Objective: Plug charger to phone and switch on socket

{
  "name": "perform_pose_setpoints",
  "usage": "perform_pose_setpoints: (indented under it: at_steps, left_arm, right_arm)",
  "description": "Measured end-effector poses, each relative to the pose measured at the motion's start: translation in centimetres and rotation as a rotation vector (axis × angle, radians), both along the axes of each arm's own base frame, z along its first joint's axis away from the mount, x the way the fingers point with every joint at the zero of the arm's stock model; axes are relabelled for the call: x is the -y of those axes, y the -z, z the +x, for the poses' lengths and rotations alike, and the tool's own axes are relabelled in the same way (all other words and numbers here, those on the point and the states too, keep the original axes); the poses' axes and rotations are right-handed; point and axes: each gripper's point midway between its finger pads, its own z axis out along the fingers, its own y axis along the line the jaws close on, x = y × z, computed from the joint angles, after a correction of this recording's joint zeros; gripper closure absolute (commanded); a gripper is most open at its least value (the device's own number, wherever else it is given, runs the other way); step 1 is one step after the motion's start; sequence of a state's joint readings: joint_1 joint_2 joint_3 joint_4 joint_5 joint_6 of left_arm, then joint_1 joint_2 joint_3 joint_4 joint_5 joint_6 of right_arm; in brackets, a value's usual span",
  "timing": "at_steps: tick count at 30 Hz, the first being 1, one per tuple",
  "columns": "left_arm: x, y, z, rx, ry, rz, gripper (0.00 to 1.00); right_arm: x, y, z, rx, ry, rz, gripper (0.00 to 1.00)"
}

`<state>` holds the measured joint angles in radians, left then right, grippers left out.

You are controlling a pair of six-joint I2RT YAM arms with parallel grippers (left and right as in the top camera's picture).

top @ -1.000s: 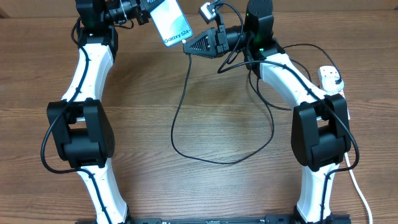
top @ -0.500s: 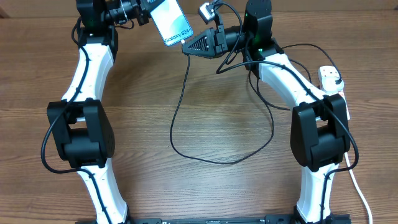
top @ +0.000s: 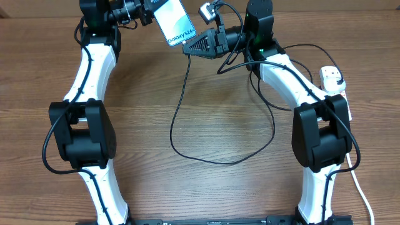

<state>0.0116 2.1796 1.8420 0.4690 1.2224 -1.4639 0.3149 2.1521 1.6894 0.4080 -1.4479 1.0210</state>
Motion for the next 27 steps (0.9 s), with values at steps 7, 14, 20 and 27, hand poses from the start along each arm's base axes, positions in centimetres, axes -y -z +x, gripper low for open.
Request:
perform_pose_setpoints:
  at_steps: [7,14,20,27]
  left_arm:
    - [0.03,0.01,-0.07,0.004,0.004,0.002,0.96]
    - [0.16,0.05,-0.44,0.02,0.026,0.011,0.96]
    - [0.24,0.07,-0.67,0.027,0.04,0.014,0.96]
    - [0.31,0.09,-0.88,0.032,0.053,0.017,0.96]
  right_arm:
    - [0.01,0.01,-0.03,-0.001,-0.002,0.0,0.96]
    - [-0.02,0.01,-0.18,-0.001,-0.01,0.0,0.96]
    - [-0.09,0.01,-0.37,-0.001,-0.019,0.0,0.96]
    - [-0.2,0.01,-0.55,-0.001,-0.027,0.0,0.96]
